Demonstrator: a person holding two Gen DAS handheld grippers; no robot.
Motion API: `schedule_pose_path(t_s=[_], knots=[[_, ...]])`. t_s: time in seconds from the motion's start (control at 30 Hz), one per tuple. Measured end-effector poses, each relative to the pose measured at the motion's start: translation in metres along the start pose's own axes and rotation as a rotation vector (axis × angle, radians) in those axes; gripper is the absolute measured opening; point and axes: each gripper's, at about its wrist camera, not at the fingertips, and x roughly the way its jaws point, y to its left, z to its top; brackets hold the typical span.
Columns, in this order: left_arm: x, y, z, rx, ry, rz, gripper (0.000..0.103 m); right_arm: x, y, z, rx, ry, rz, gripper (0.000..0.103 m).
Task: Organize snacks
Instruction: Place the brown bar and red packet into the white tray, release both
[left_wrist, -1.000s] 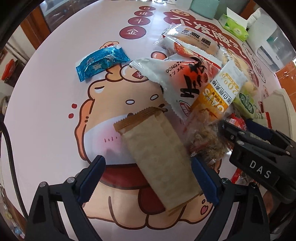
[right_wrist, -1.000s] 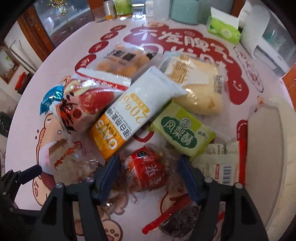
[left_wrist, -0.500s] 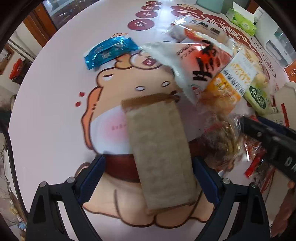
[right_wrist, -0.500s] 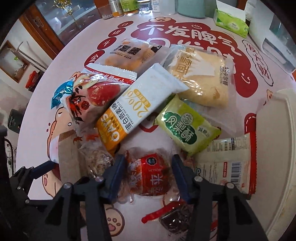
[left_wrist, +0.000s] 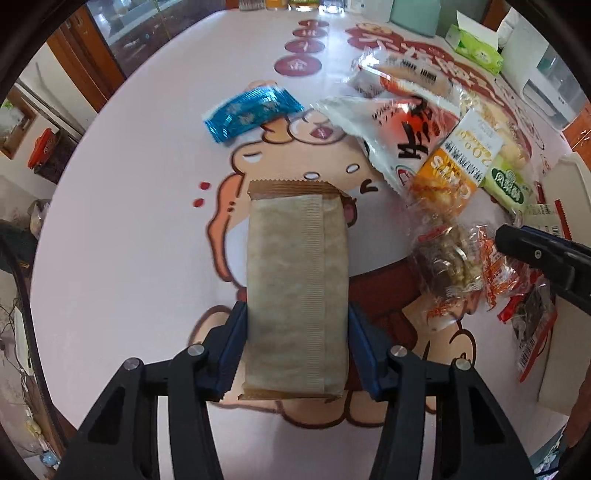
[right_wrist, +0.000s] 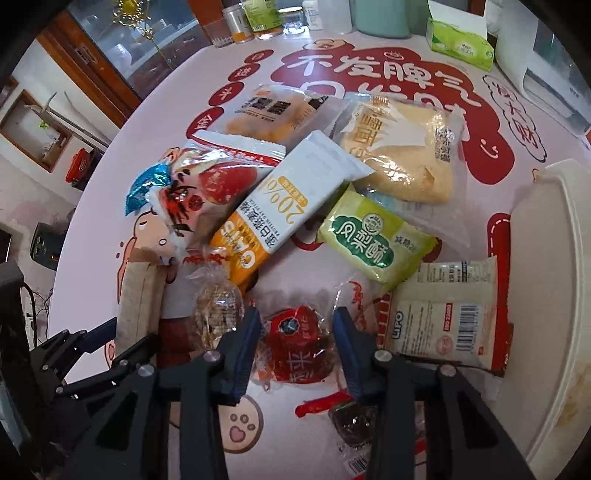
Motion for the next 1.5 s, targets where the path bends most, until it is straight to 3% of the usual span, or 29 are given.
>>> schedule_pose_path(t_s=[0.27, 0.4, 0.53, 0.73, 0.93, 1.2, 1.43, 1.5], knots=[[-0.071, -0.015, -0.003, 0.090, -0.169, 0.008, 0.051, -0.042, 0.007, -0.010, -0.002, -0.091, 0.082, 0.039], [-0.111, -0.042, 0.008, 0.163, -0.284, 0.000, 0.051, -0.078, 0.011, -0.020, -0.016, -0.162, 0.106, 0.039], [-0.143, -0.076, 0.021, 0.218, -0.360, -0.052, 0.051, -0.120, 0.004, -0.031, -0.018, -0.248, 0.108, 0.040], [-0.176, -0.136, 0.015, 0.340, -0.429, -0.139, 0.051, -0.185, -0.022, -0.055, 0.015, -0.396, 0.054, 0.040], [-0.196, -0.211, -0.001, 0.490, -0.451, -0.224, 0.051, -0.236, -0.079, -0.092, 0.121, -0.495, -0.057, 0.040], [-0.203, -0.314, -0.012, 0.625, -0.418, -0.315, 0.052, -0.248, -0.155, -0.130, 0.255, -0.476, -0.148, 0.040], [-0.188, -0.364, -0.016, 0.652, -0.386, -0.289, 0.053, -0.243, -0.190, -0.144, 0.258, -0.431, -0.186, 0.041], [-0.183, -0.372, -0.017, 0.645, -0.373, -0.269, 0.064, -0.238, -0.195, -0.145, 0.247, -0.404, -0.186, 0.043]])
